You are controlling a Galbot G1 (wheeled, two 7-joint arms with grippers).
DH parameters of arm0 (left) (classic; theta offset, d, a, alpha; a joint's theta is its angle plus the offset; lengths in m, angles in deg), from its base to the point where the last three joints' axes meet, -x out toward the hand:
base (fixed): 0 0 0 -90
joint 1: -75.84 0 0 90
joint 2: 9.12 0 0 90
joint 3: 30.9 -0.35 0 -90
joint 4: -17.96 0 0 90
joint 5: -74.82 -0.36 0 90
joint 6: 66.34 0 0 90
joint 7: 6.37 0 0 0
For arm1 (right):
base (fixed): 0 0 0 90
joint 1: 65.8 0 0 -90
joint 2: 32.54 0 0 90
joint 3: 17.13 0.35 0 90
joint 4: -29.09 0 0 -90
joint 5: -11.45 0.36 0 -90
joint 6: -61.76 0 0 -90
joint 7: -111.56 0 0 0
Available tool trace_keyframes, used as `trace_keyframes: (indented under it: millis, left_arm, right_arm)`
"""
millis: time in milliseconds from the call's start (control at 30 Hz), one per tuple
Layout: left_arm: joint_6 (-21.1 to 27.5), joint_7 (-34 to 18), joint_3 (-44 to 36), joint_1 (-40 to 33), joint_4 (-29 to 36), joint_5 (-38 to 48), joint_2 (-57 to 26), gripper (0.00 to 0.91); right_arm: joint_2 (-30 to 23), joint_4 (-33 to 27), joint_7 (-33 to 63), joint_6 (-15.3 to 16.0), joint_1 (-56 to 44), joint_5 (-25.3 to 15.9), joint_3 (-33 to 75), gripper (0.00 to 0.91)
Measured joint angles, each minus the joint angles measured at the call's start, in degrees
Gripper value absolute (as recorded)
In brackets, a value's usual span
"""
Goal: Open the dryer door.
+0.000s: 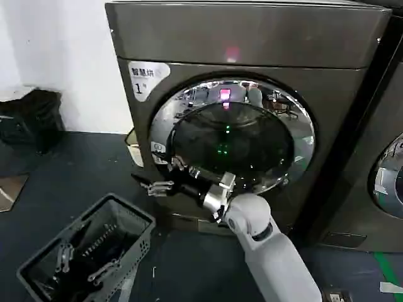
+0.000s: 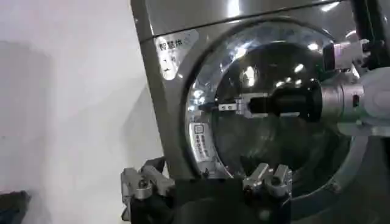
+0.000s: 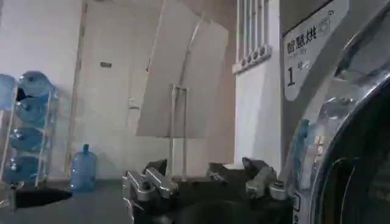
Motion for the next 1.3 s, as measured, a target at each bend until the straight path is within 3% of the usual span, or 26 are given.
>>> trace_keyframes:
  millis: [133, 533, 1300]
  left_arm:
    - [0.6, 1.9, -0.1, -0.5, -0.2, -0.3, 0.0, 0.907]
    - [1.5, 2.2, -0.3, -1.0, -0.3, -0.5, -0.3, 0.907]
    - [2.2, 3.6, -0.4, -1.2, -0.2, -1.4, 0.2, 0.907]
  right_arm:
    - [0.4, -1.0, 1.4, -2.3, -1.3, -4.3, 0.0, 0.907]
    - [2.8, -5.9, 0.4, -3.1, -2.7, -7.3, 2.6, 0.907]
    - [-0.1, -21.9, -1.6, -5.5, 10.5, -7.5, -1.4, 0.907]
